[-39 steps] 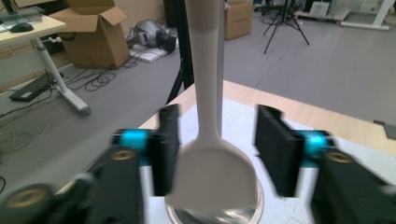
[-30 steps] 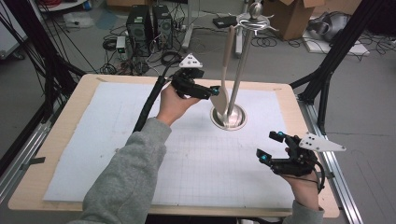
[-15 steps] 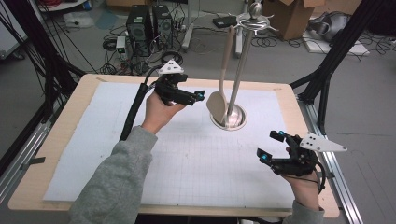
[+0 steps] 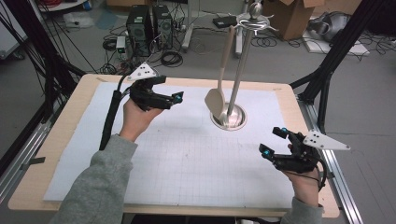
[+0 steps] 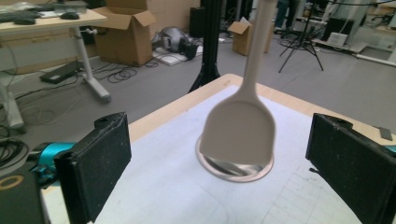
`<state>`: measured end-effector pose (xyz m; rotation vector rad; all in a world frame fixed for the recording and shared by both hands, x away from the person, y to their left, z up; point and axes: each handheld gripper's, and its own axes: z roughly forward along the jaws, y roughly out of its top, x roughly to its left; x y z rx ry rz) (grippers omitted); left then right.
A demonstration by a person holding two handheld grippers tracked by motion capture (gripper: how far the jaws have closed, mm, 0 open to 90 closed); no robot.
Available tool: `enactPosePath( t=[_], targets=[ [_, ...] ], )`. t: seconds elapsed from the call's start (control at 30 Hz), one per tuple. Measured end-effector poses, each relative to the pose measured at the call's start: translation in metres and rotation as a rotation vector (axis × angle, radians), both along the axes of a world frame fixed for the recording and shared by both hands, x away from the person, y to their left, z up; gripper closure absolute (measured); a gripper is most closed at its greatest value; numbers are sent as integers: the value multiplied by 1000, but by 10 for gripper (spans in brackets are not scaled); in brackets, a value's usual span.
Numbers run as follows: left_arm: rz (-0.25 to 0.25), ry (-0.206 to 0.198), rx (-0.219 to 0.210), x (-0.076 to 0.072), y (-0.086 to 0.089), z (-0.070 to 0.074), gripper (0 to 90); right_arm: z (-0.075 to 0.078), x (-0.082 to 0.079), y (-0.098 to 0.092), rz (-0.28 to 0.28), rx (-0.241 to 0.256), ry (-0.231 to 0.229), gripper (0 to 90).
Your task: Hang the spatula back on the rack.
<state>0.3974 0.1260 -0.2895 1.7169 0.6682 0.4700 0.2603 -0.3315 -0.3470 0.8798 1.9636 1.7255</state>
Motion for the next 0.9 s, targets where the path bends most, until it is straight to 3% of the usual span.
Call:
enactPosePath(
  t=[0.17, 0.37, 0.6, 0.7, 0.9],
  targets=[
    [40, -11, -25, -9, 23, -5, 72, 0, 1, 0, -8, 2, -2, 138],
    [51, -32, -41, -20, 45, -6, 71, 0, 3, 2, -7, 0, -2, 138],
    [21, -53, -39, -34, 65, -14, 72, 1, 3, 5, -4, -2, -3, 138],
    [36, -55, -30, -41, 74, -19, 72, 2, 3, 6, -5, -5, -4, 138],
    [93, -109, -14, -62, 91, -22, 76, 2, 7, 8, -1, -7, -8, 138]
  ],
)
